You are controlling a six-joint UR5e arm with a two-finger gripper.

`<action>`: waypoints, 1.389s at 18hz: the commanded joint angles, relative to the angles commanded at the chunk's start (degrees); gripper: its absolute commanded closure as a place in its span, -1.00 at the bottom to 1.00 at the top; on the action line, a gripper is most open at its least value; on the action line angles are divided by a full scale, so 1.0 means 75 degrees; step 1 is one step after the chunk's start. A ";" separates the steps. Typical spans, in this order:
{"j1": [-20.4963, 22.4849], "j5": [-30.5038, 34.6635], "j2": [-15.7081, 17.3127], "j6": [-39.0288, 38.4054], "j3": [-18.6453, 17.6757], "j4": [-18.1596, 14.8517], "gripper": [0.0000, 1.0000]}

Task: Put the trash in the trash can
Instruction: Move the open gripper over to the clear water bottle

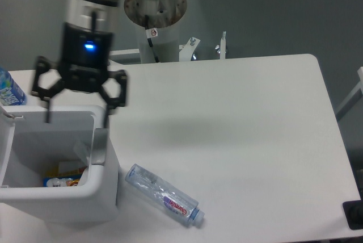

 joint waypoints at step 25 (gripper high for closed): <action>0.0683 0.1875 -0.2319 -0.0656 0.0165 0.0000 -1.00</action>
